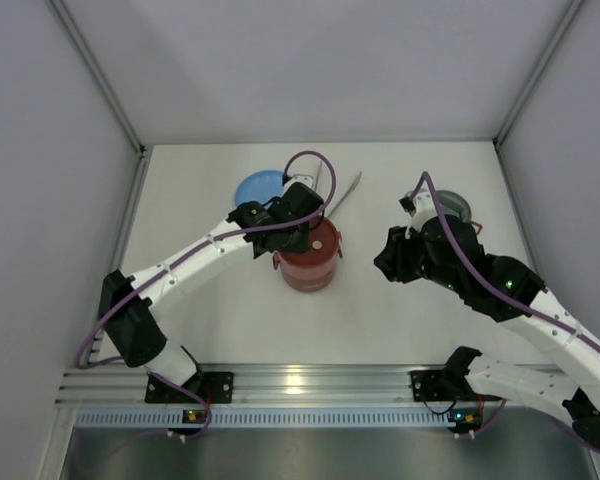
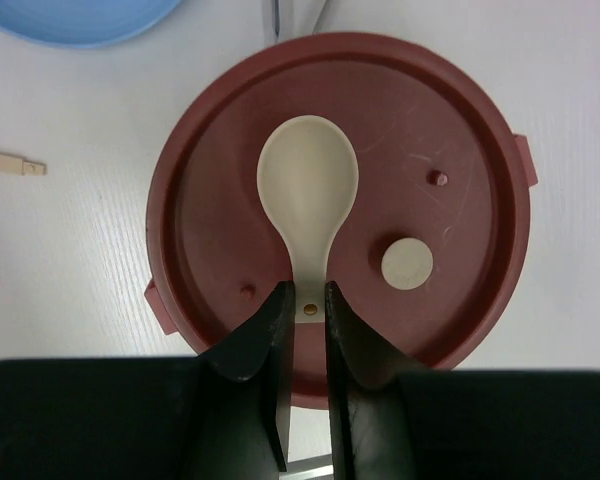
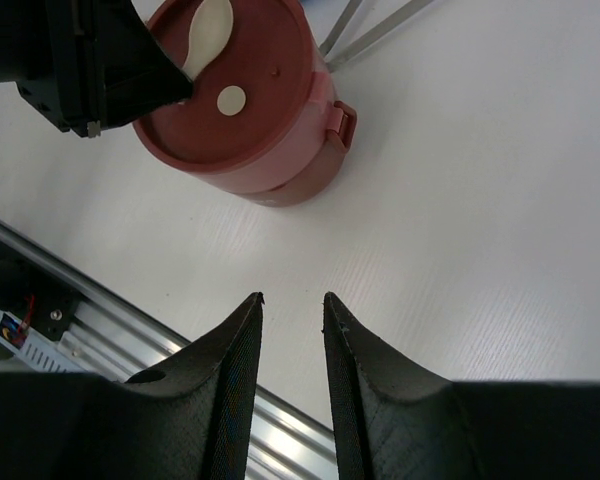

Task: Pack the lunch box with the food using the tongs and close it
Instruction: Place the utensils in the packing box.

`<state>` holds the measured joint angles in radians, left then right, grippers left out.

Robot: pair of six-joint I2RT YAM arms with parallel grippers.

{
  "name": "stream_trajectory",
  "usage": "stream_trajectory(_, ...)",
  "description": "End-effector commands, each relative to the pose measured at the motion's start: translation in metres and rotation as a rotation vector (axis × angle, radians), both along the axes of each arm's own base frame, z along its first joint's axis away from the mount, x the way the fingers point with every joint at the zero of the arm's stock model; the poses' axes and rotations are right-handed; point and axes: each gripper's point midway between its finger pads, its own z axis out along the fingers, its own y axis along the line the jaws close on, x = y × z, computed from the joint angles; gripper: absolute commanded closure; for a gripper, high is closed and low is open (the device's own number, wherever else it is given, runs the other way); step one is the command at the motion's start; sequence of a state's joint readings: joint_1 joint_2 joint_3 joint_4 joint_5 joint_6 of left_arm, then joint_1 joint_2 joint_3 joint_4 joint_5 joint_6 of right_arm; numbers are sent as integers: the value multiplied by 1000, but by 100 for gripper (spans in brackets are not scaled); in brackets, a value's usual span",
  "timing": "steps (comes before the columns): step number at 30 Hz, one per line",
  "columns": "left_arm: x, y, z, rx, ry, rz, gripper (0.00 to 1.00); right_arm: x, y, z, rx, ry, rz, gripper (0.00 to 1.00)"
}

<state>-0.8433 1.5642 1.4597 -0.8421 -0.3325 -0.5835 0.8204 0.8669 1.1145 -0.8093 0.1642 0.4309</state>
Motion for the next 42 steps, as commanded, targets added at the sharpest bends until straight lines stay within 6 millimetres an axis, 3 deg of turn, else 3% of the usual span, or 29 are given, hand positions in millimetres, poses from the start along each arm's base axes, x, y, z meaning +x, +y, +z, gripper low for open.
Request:
stream_trajectory(1,-7,-9,3,-36,5,-52,95,3,-2,5,8,-5,-21,69)
stream_trajectory(8,-15,-15,2,-34,14,-87,87,3,-1,5,7,-3,-22,69)
stream_trajectory(16,-12,-8,17,-40,-31,-61,62,3,-2,7,8,-5,-21,68)
stream_trajectory(18,-11,-5,20,-36,-40,-51,61,3,-1,7,10,-4,-22,68)
stream_trajectory(21,-8,-3,29,-37,-63,-32,57,3,-2,8,11,-5,-22,68)
stream_trajectory(25,-5,3,55,-81,-134,1,57,2,-3,10,13,-9,-21,68)
stream_trajectory(28,-3,19,84,-148,-230,75,57,2,-4,11,10,-12,-24,68)
stream_trajectory(30,-4,44,110,-194,-317,182,55,2,-5,11,10,-12,-26,68)
stream_trajectory(33,-6,91,118,-154,-391,372,53,1,-6,13,14,-17,-24,68)
stream_trajectory(36,-5,131,102,-87,-418,529,50,1,-4,14,20,-20,-18,68)
stream_trajectory(37,-1,150,83,-49,-393,587,50,1,-2,15,26,-19,-12,68)
stream_trajectory(38,2,157,72,-52,-370,609,50,1,-1,15,30,-20,-9,68)
stream_trajectory(39,8,151,65,-129,-334,593,52,2,0,14,26,-14,-7,68)
stream_trajectory(40,16,171,40,-120,-291,648,52,1,2,14,31,-14,-1,68)
stream_trajectory(42,31,173,22,-190,-259,669,54,2,4,14,35,-12,5,68)
